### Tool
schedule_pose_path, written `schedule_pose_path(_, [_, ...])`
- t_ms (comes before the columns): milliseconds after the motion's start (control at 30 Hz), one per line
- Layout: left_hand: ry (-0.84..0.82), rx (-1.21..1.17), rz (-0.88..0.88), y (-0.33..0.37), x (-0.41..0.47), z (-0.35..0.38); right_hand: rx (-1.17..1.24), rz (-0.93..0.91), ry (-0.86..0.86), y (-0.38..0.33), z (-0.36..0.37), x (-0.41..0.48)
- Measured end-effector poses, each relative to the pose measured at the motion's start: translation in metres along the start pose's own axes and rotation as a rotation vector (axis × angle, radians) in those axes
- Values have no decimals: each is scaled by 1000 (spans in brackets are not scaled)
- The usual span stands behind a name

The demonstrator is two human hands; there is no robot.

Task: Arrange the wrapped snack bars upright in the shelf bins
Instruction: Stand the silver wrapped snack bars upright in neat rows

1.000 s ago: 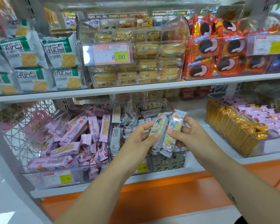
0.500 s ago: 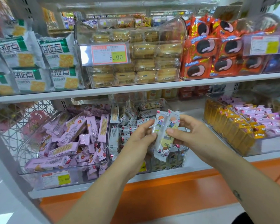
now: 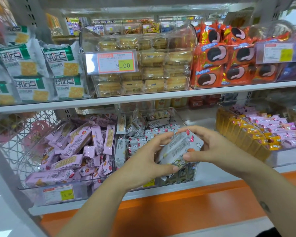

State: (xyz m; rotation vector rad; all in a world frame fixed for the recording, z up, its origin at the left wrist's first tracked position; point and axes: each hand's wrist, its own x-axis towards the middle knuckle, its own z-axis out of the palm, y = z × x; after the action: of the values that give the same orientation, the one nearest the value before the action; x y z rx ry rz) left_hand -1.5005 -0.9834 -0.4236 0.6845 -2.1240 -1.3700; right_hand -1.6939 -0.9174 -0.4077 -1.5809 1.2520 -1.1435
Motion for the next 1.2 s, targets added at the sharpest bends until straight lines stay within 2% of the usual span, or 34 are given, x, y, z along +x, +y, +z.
schedule_pose_path(67, [67, 129, 42, 3, 2, -9, -4, -40, 142, -2, -5, 2])
schedule_pose_path(167, [303, 249, 29, 0, 4, -32, -113, -61, 359, 1, -16, 12])
schedule_pose_path(233, [464, 304, -51, -8, 3, -48, -249, -38, 385, 10, -17, 19])
schedule_pose_path(300, [544, 384, -172, -19, -1, -62, -363, 1, 371, 22, -13, 24])
schedule_pose_path(467, [450, 633, -398, -33, -18, -73, -425, 17, 423, 33, -9, 31])
schedule_pose_path(633, [403, 860, -429, -36, -22, -60, -473, 44, 492, 36, -5, 30])
schedule_pose_path(833, [379, 1162, -419, -31, -20, -45, -509, 66, 479, 34, -3, 28])
schedule_pose_path(1000, [454, 1120, -408, -30, -19, -41, -534, 52, 471, 30, 0, 27])
schedule_pose_path(1200, [556, 754, -363, -26, -23, -56, -510, 31, 485, 25, 2, 24])
